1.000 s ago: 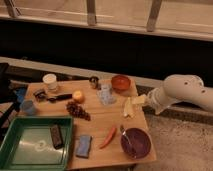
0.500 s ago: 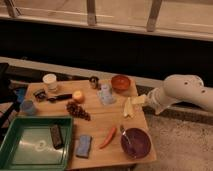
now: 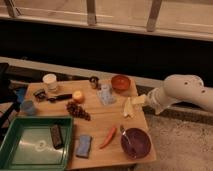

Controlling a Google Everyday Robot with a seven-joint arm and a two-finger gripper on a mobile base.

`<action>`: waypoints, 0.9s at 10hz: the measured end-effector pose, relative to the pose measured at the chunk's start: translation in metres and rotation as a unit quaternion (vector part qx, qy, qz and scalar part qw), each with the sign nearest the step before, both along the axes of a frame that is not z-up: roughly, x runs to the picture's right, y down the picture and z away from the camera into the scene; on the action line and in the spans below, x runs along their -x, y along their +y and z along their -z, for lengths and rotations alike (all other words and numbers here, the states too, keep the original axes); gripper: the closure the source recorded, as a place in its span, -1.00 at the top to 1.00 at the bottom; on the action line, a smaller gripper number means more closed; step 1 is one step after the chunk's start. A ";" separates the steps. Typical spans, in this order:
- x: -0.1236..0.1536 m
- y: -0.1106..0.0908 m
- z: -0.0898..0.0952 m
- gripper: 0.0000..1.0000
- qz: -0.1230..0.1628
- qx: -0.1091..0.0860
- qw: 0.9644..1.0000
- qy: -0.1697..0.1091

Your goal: Wipe table surface with eraser

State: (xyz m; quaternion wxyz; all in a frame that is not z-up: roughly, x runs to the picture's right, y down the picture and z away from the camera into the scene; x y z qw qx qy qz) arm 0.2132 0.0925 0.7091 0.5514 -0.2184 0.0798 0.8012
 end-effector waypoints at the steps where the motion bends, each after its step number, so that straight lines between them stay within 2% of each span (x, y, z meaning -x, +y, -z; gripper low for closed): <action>1: 0.000 0.000 0.000 0.60 0.000 0.000 1.000 0.000; 9: 0.000 -0.001 0.001 0.60 0.004 -0.002 1.000 0.001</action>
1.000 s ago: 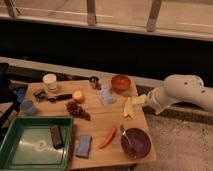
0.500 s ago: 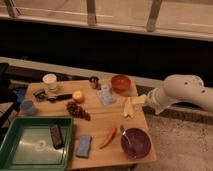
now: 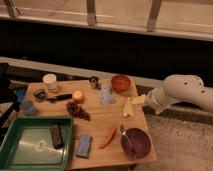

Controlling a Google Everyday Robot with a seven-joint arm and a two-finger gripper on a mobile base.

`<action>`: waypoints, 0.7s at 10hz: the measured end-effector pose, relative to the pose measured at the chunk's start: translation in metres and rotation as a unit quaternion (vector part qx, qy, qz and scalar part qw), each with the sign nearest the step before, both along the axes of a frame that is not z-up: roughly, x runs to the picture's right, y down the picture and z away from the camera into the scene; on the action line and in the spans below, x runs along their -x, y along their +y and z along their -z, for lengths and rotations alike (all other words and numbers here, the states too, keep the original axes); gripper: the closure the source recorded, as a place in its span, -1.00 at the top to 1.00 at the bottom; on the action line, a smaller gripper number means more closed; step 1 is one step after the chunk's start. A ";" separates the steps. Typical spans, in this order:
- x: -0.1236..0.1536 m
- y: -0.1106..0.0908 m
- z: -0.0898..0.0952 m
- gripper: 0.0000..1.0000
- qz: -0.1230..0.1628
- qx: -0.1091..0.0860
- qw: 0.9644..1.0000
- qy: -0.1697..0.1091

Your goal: Wipe table surface with eraser

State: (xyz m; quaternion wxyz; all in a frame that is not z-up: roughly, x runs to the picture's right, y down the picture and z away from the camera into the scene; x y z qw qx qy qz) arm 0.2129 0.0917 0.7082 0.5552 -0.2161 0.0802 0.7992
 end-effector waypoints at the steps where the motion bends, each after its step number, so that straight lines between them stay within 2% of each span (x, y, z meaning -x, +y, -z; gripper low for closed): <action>1: 0.003 -0.002 0.002 0.60 0.011 -0.001 1.000 -0.002; 4: 0.043 -0.008 -0.003 0.60 0.059 0.001 0.998 -0.031; 7: 0.128 -0.014 -0.011 0.60 0.122 0.004 0.989 -0.084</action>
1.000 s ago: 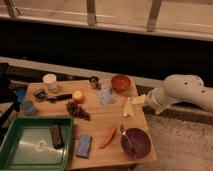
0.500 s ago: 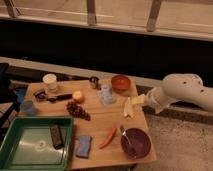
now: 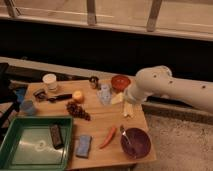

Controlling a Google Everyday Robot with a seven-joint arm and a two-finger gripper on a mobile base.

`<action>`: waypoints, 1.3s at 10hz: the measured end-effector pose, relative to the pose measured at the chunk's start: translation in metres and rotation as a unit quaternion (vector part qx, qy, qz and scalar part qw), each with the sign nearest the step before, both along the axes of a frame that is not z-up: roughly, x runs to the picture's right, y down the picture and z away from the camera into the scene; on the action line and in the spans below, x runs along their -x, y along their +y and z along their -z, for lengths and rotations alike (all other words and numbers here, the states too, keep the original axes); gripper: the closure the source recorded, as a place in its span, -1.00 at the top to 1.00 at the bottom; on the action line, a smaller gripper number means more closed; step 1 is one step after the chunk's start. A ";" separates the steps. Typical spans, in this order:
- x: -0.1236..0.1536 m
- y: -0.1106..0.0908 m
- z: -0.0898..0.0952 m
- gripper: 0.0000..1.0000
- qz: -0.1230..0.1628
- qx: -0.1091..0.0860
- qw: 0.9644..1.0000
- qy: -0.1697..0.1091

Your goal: Wipe table surface with eraser

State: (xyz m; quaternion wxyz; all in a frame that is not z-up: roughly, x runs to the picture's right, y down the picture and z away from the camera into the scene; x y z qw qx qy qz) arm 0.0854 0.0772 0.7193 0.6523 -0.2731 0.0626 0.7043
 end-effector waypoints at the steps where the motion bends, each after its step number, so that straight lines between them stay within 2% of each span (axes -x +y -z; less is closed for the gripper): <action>1: 0.035 0.000 -0.001 0.60 0.023 0.002 0.999 -0.025; 3: 0.083 0.005 0.006 0.60 0.051 0.002 0.997 -0.067; 4: 0.113 0.010 0.016 0.60 0.065 -0.003 0.994 -0.093; 5: 0.124 0.014 0.020 0.60 0.072 -0.004 0.992 -0.104; 10: 0.122 0.013 0.020 0.60 0.076 -0.006 0.992 -0.101; 13: 0.155 0.005 0.028 0.60 0.126 -0.028 0.986 -0.106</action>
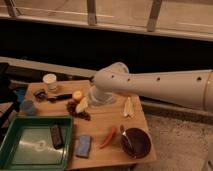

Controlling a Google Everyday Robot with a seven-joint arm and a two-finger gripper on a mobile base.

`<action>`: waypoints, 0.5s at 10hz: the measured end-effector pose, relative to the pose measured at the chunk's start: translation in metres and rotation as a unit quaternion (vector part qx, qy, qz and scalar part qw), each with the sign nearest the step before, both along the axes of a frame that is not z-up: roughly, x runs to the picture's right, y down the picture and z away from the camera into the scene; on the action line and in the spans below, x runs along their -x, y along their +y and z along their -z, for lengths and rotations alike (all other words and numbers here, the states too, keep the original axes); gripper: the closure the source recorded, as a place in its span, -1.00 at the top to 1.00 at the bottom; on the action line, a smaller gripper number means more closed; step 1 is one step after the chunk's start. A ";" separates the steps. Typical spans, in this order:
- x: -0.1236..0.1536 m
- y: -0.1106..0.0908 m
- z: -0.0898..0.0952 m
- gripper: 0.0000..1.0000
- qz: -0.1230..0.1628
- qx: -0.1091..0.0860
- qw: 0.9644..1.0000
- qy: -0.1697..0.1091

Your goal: Wipe table surface with eraser

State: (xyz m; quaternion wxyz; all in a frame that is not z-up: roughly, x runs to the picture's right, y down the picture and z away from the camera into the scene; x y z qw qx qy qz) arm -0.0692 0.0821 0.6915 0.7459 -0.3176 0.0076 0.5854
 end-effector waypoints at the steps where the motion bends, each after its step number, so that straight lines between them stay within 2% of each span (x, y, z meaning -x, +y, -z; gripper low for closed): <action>1: 0.024 -0.003 0.002 0.60 0.022 -0.010 1.000 -0.012; 4: 0.098 0.001 0.008 0.60 0.086 -0.032 0.995 -0.049; 5: 0.129 0.010 0.012 0.60 0.114 -0.036 0.991 -0.065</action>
